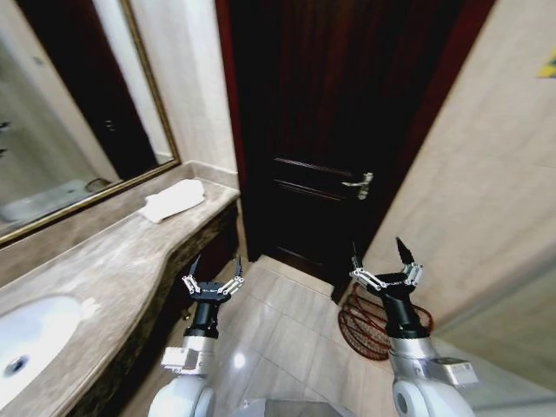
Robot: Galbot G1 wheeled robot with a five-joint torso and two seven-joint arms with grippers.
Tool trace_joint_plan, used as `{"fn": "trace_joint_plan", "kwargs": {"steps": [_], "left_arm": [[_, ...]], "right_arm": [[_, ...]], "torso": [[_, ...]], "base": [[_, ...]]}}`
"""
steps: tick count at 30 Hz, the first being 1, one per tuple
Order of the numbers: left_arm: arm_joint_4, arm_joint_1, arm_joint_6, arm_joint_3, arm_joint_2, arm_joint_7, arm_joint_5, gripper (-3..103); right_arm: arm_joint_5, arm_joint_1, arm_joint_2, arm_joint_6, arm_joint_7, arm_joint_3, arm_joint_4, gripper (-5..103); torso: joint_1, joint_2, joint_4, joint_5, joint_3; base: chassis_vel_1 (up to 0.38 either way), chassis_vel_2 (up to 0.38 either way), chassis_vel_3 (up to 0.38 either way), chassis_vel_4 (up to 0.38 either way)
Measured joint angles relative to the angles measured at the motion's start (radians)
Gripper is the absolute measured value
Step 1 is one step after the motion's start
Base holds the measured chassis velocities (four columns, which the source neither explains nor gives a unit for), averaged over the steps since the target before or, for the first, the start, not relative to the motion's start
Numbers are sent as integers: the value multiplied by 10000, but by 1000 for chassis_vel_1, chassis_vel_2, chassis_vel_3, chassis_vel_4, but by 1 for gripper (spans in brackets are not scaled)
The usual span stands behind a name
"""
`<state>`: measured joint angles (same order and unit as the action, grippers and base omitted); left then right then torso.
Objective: Discard the used towel into the hamper.
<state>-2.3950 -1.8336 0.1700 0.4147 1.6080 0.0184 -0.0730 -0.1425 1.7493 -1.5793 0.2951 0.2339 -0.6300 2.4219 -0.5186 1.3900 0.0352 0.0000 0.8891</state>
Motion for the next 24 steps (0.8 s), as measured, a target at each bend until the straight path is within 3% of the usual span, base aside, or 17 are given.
{"fn": "trace_joint_plan", "kwargs": {"steps": [14, 24], "left_arm": [[61, 69, -4, 25, 0, 408, -11, 100], [149, 123, 17, 91, 0, 655, -170, 100]], "right_arm": [[1, -2, -13, -42, 149, 11, -60, 100], [-74, -7, -25, -79, 307, 55, -78, 100]], "torso": [[0, 0, 1, 0, 0], [0, 0, -1, 0, 0]], "base": [[105, 109, 109, 102], [0, 0, 0, 0]]}}
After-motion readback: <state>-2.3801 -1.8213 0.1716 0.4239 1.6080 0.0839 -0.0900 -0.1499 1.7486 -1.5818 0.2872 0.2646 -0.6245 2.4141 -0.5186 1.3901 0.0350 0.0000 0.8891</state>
